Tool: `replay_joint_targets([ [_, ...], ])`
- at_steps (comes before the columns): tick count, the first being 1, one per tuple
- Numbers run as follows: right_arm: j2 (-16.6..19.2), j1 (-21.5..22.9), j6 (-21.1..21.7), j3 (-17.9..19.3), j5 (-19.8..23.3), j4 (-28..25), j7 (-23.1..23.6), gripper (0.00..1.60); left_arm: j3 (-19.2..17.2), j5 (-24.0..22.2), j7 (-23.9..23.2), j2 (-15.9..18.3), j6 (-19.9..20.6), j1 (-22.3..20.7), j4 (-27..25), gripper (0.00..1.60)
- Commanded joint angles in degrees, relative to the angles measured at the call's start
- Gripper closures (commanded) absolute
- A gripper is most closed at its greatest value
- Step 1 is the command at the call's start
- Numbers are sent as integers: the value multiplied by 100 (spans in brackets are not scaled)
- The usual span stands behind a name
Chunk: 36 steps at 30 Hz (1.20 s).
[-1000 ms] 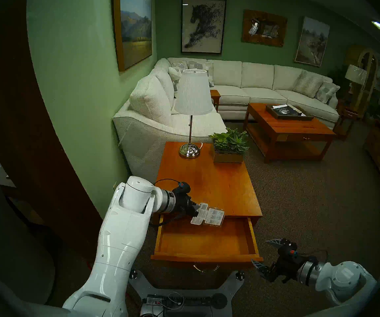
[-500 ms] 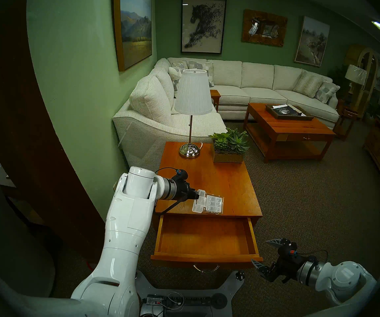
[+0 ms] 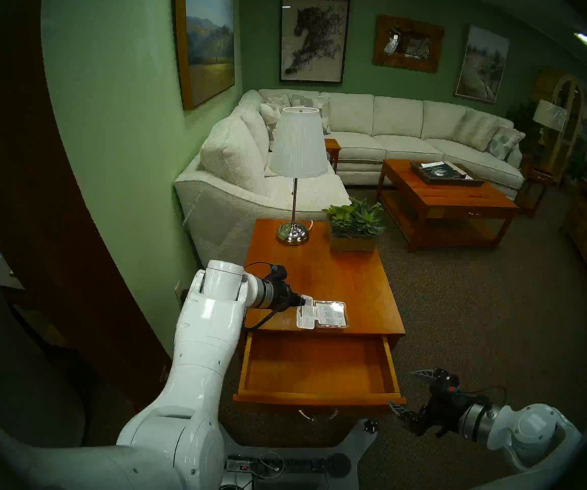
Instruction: Open the drawer, take out the contents and close the drawer
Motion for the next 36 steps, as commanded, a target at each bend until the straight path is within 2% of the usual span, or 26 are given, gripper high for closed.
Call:
replay_joint_targets([
  [1,15,43,-38,34,11,-125,2,0,-112,-127,135,-46,-232,-674,204,160],
  [5,16,42,-39,34,12,-127,1,0,-178,-179,220,-33,-344,-732,334,160],
  [6,16,41,-39,35,13,-128,1,0,-193,-174,213,-12,-347,-888,534,160],
  [7,16,41,-39,35,13,-129,0,0,-188,-188,241,-10,-402,-779,441,151],
  [8,17,39,-40,36,13,-131,0,0,-190,-174,224,24,-412,-978,714,98],
  [9,17,39,-40,37,14,-132,0,0,-186,-192,255,17,-466,-880,631,0],
  [13,17,34,-41,41,15,-139,-1,0,-138,-105,369,86,-628,-1181,1163,0],
  [14,17,33,-41,41,16,-140,-1,0,-117,-106,412,82,-677,-1066,1034,0],
  [15,18,32,-41,42,16,-141,-1,0,-101,-79,384,119,-719,-1224,1249,0],
  [17,18,31,-41,43,17,-142,-2,0,-54,-62,357,163,-803,-1287,1339,0],
  [22,19,33,-41,40,17,-139,-3,0,251,-35,-15,295,-1065,-942,707,0],
  [27,21,38,-40,35,18,-131,-4,0,539,-14,-441,497,-1431,-739,418,0],
  [31,22,43,-38,30,18,-120,-5,0,665,-45,-798,660,-1537,-507,134,0],
  [36,24,49,-34,21,18,-100,-8,0,809,-1,-1201,979,-1584,30,-329,0],
])
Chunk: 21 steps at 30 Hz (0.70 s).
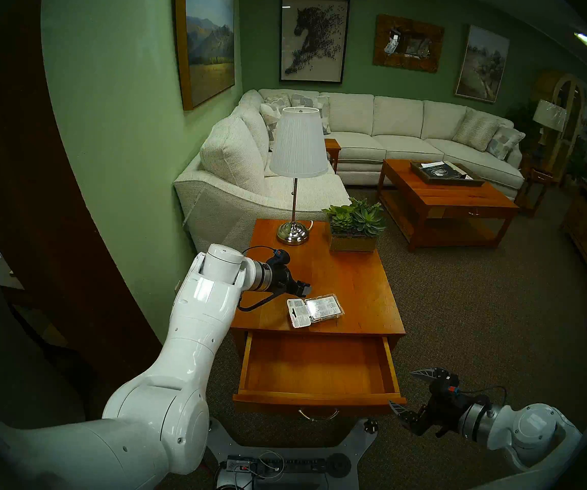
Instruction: Open the drawer, take out the contents and close the drawer
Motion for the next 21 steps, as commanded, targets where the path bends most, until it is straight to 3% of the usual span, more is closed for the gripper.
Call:
replay_joint_targets([
  [1,16,48,-32,22,8,-101,1,0,146,21,-540,432,-164,539,-666,0],
  [21,22,57,-31,6,11,-52,-8,0,-198,-138,-1850,1726,-602,1851,-1932,0],
])
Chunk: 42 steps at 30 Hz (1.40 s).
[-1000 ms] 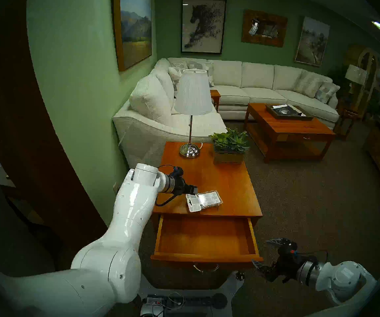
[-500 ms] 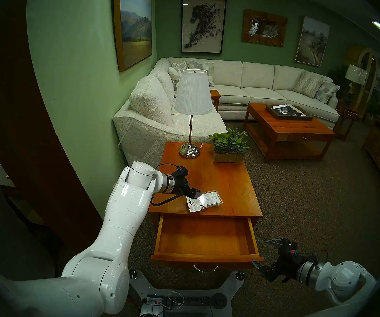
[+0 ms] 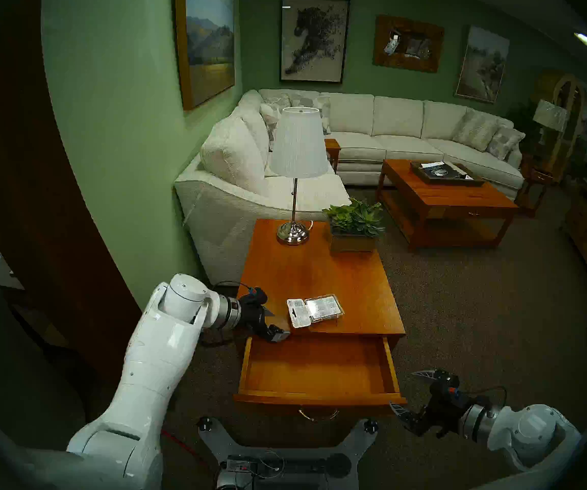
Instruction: Open the drawer, take out the contents and close the drawer
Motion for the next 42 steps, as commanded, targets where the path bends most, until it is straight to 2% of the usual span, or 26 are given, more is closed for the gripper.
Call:
replay_joint_targets([
  [1,16,54,-32,16,9,-98,1,0,-211,-141,-594,615,-175,525,-722,0],
  [6,19,59,-36,14,11,-100,-1,0,-328,-234,-1234,1045,-385,1046,-1142,0],
  [11,22,61,-40,16,12,-114,-1,0,-336,-330,-1493,1223,-585,1395,-1398,0],
  [15,24,59,-44,19,14,-128,0,0,-278,-461,-1507,1291,-834,1709,-1647,0],
  [17,24,58,-45,20,15,-134,-1,0,-263,-520,-1507,1339,-972,2029,-1954,0],
  [18,25,57,-45,21,15,-135,-1,0,-174,-524,-1507,1344,-1018,1926,-1840,0],
  [20,25,55,-46,22,16,-139,-1,0,-149,-563,-1507,1420,-1139,2226,-2123,0],
  [25,26,47,-48,29,18,-155,-1,0,-76,-671,-1507,1634,-1390,2578,-2446,0],
  [26,26,45,-49,30,18,-159,-1,0,-167,-670,-1507,1650,-1422,2819,-2681,0],
  [27,26,43,-49,32,18,-163,-1,0,-84,-686,-1507,1691,-1471,2743,-2602,0],
  [33,26,28,-49,43,20,-183,-2,0,-54,-551,-1507,1751,-1606,3216,-3049,0],
  [34,25,25,-49,46,21,-186,-2,0,-103,-491,-1435,1743,-1585,3401,-3233,0],
  [35,25,22,-49,47,21,-189,-2,0,-22,-466,-1455,1748,-1568,3320,-3149,0],
  [38,24,13,-48,54,22,-200,-3,0,-80,-220,-1094,1668,-1496,3666,-3420,0],
  [42,24,10,-47,56,22,-203,-3,0,65,267,-572,1413,-1487,3764,-3337,0],
])
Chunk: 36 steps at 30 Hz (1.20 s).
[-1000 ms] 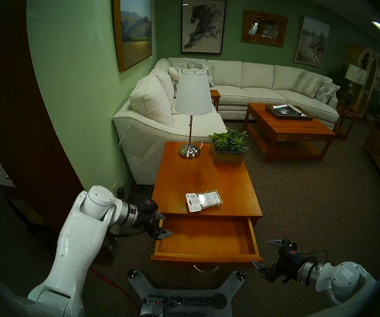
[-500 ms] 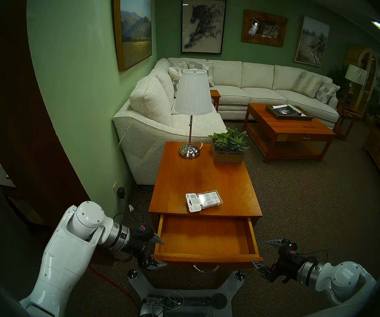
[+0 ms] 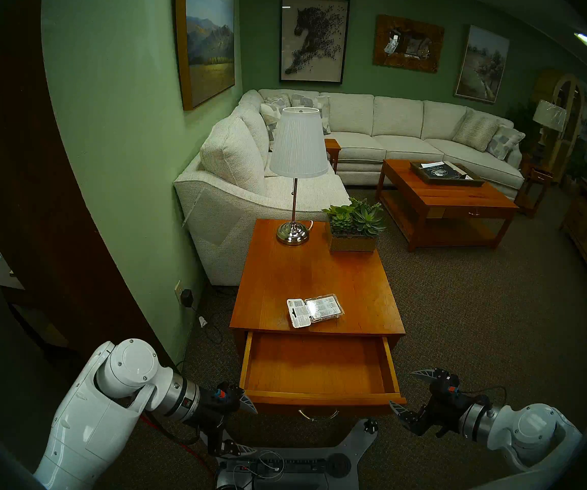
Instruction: Open the drawer, take out the contents and close the drawer
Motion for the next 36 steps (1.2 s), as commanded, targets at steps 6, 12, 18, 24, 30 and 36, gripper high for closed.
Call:
replay_joint_targets([
  [6,10,2,-42,56,13,-174,6,0,447,972,1225,-543,140,381,-32,0],
  [12,9,-4,-41,60,14,-179,6,0,667,1169,1367,-593,232,281,51,0],
  [18,11,0,-41,57,14,-175,5,0,949,1620,1928,-855,360,-1,480,0],
  [24,12,5,-41,53,15,-170,4,0,1118,1803,2261,-1100,451,-329,941,26],
  [30,14,10,-41,48,15,-164,3,0,1163,1809,2447,-1282,489,-640,1216,160],
  [36,15,10,-41,48,15,-164,2,0,1236,1894,2661,-1413,480,-897,1429,160],
])
